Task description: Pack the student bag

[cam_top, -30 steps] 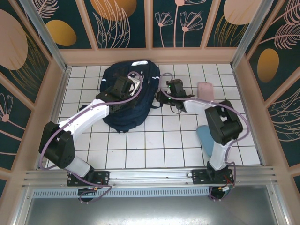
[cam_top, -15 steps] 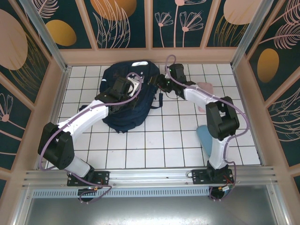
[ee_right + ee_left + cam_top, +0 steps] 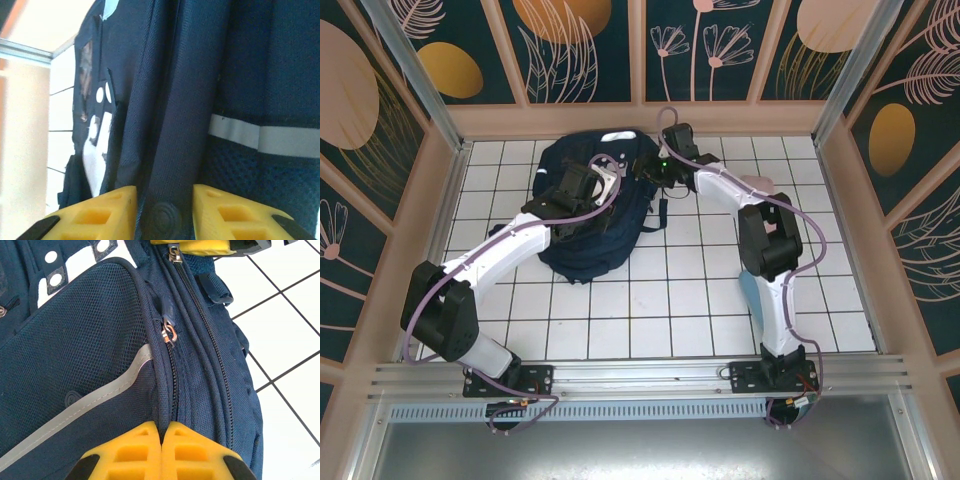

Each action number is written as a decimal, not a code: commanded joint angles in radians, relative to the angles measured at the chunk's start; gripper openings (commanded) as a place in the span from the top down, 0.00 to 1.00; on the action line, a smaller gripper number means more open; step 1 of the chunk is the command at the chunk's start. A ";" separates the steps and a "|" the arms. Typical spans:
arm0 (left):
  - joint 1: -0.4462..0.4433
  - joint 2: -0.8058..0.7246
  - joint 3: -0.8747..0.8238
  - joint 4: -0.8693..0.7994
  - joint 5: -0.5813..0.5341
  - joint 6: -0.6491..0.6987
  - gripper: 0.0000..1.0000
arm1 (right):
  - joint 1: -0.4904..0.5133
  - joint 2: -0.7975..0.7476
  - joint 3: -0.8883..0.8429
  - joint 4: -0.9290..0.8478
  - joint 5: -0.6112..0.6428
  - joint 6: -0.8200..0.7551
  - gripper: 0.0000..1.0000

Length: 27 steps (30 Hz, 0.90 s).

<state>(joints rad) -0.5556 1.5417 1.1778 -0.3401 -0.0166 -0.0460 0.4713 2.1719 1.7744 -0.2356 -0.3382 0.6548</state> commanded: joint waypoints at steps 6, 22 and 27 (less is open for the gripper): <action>0.003 0.013 0.002 0.074 0.100 -0.041 1.00 | 0.033 0.007 0.072 -0.183 0.189 -0.108 0.77; 0.000 0.067 0.008 0.110 0.156 -0.060 1.00 | 0.044 -0.096 -0.035 -0.136 0.175 -0.131 0.81; 0.000 0.069 0.006 0.110 0.150 -0.065 1.00 | 0.052 -0.109 -0.055 -0.105 0.157 -0.162 0.97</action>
<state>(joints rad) -0.5533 1.6112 1.1778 -0.2909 0.0978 -0.0868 0.5129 2.1128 1.7443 -0.3367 -0.1795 0.5285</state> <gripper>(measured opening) 0.055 0.047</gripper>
